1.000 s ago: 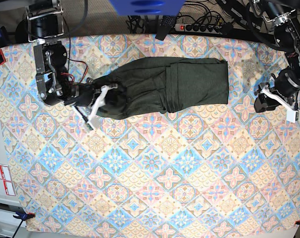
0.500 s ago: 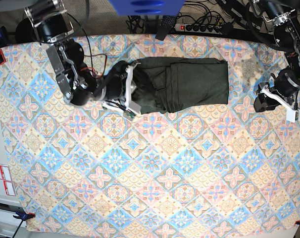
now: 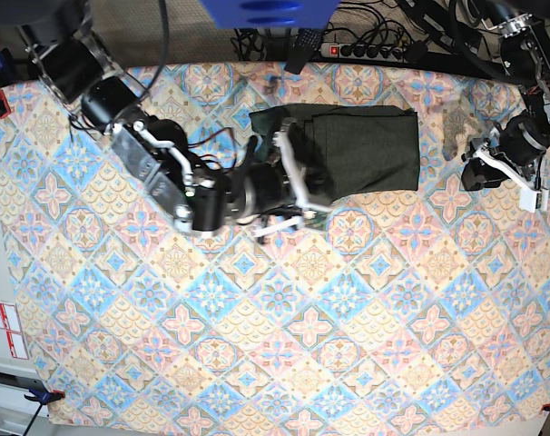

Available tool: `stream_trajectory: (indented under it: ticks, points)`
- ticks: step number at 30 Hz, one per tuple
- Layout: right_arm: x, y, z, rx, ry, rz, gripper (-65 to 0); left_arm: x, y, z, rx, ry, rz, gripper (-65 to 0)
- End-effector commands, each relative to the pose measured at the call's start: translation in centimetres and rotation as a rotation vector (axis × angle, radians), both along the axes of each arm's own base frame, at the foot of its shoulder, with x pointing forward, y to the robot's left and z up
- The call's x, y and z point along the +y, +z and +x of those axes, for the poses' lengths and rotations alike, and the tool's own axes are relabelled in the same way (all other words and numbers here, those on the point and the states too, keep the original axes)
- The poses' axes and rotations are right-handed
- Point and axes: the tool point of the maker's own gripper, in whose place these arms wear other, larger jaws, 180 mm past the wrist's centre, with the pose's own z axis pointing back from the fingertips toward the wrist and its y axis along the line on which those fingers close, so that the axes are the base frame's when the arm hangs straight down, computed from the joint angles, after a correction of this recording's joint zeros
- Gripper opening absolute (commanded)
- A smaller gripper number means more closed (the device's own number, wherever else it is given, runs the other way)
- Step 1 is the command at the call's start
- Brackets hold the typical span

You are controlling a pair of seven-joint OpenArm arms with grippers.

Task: Fold the T-shirt properly
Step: 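Lift the folded end with the right gripper and lay it over the bundle, then press the right gripper onto the bundle and grasp its folded edge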

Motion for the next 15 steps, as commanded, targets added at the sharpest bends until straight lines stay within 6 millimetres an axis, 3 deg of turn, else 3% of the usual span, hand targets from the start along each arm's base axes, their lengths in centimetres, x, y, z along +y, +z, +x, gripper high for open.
stream_trajectory:
  ticks: [1,9,15]
  points:
    - [1.7,2.2,0.5,-0.029,0.029,0.073,-63.9,0.3,1.0,0.3,-0.030,-0.005,0.013,-40.3]
    - [4.8,0.5,-0.1,0.029,0.085,0.034,-63.9,0.2,0.3,-0.6,-0.003,-0.006,0.011,-40.3]
    - [5.3,-0.3,0.6,0.058,0.054,0.049,-63.9,0.2,0.2,-0.8,0.002,-0.006,0.011,-40.3]
